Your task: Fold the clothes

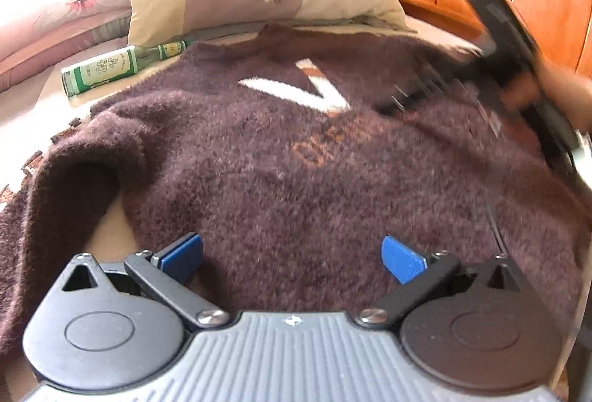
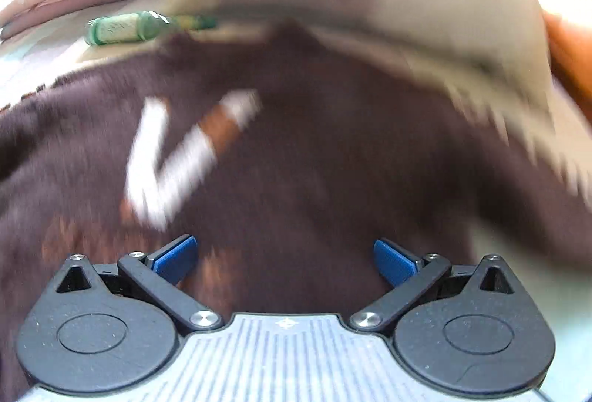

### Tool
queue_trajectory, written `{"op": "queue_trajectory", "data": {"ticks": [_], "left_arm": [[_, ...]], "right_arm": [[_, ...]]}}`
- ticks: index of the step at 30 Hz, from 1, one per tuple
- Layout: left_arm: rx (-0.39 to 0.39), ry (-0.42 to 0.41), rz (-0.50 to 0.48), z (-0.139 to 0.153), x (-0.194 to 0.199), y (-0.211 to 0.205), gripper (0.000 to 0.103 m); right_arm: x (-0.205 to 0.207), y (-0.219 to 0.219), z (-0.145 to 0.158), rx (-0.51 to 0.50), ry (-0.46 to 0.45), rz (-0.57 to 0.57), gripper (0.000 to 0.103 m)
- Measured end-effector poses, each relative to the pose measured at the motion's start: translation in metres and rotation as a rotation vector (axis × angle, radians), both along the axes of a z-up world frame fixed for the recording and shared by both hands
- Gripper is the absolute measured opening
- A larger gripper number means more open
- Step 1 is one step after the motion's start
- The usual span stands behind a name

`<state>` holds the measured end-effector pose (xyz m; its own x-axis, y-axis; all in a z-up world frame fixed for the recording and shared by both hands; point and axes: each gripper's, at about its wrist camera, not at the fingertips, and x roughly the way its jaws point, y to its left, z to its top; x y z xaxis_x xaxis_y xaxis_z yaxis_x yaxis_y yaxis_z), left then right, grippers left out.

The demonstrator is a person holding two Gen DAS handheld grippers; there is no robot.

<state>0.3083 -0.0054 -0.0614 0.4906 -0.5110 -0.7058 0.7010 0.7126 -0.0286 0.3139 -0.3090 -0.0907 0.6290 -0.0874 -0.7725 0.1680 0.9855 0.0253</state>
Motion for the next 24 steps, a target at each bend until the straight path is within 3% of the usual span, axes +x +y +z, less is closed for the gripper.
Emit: {"op": "queue_trajectory", "data": {"ticks": [4, 9, 16, 18, 21, 24], "left_arm": [[0.006, -0.026, 0.015, -0.001, -0.001, -0.007, 0.102], [0.053, -0.055, 0.019, -0.006, -0.007, -0.017, 0.102], [-0.012, 0.032, 0.146, -0.011, -0.002, -0.015, 0.102], [0.02, 0.066, 0.18, 0.0, 0.001, -0.025, 0.102], [-0.042, 0.114, 0.171, 0.032, 0.012, -0.042, 0.102], [-0.121, 0.169, 0.145, 0.067, 0.037, -0.08, 0.102]], "right_arm": [[-0.045, 0.001, -0.006, 0.038, -0.097, -0.043, 0.103], [-0.061, 0.003, -0.01, 0.045, -0.133, 0.025, 0.103], [-0.062, -0.004, 0.0, 0.104, -0.085, 0.104, 0.103], [-0.064, -0.012, 0.004, 0.162, -0.098, 0.103, 0.103], [-0.068, -0.03, 0.012, 0.276, -0.119, 0.087, 0.103], [-0.065, -0.028, 0.013, 0.274, -0.098, 0.137, 0.103]]}}
